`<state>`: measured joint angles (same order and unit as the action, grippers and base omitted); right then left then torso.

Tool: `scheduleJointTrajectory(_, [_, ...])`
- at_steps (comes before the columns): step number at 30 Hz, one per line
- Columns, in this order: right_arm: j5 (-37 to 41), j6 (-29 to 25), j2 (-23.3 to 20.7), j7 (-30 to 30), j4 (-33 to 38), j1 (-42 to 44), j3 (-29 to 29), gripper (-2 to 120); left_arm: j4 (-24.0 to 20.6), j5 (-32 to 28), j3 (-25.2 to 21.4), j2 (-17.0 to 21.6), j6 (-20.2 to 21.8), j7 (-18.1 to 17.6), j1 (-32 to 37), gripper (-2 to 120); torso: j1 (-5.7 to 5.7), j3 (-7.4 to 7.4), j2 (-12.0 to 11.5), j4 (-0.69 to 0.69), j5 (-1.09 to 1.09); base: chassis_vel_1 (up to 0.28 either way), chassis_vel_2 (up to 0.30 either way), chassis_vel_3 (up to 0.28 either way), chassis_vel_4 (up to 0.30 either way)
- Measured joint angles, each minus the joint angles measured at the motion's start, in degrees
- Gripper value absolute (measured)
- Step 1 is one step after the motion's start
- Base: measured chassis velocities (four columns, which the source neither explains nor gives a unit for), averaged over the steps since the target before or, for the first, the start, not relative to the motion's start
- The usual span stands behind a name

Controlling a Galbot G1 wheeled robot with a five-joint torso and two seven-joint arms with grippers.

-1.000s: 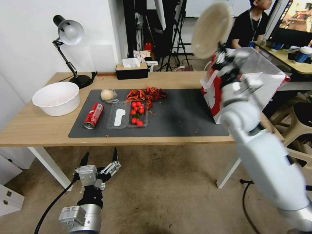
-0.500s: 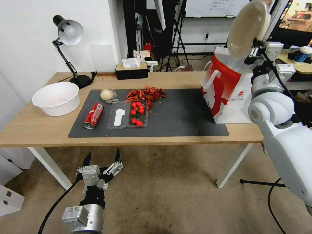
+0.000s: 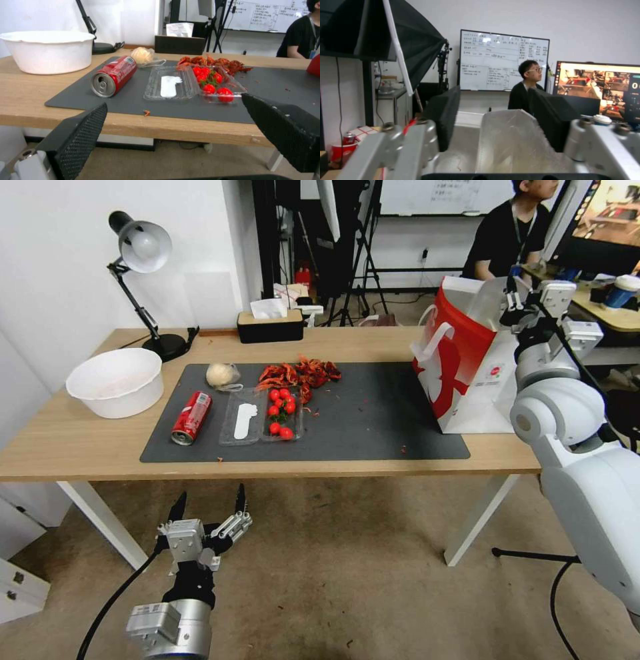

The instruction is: Pick up the trash from the table and place it into the takeout bag.

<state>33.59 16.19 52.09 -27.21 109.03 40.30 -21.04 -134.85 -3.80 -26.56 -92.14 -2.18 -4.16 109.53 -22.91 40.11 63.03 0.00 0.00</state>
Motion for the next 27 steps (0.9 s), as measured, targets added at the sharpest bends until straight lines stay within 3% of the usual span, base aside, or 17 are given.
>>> scheduleJointTrajectory(10, [2.9,-3.5,-1.2,4.0,3.7,3.2,-1.3,96,-0.2,0.0,0.0,0.0,-0.2,0.0,0.2,100,0.00,0.00,0.0,0.00,0.00,0.000,0.000,0.000,0.000])
scheduleJointTrajectory(23, [1.9,-11.1,-0.7,12.1,11.9,19.0,-6.0,100,-0.2,-0.6,-0.3,0.0,-0.8,0.0,0.3,100,0.00,-0.01,0.0,-0.01,0.01,0.000,0.000,0.000,0.000])
scheduleJointTrajectory(27, [1.7,-11.7,-0.6,12.6,12.7,20.4,-6.7,100,0.0,-0.6,-0.3,0.0,-0.8,0.0,0.2,100,0.00,0.00,0.0,0.01,0.01,0.000,0.000,0.000,0.000])
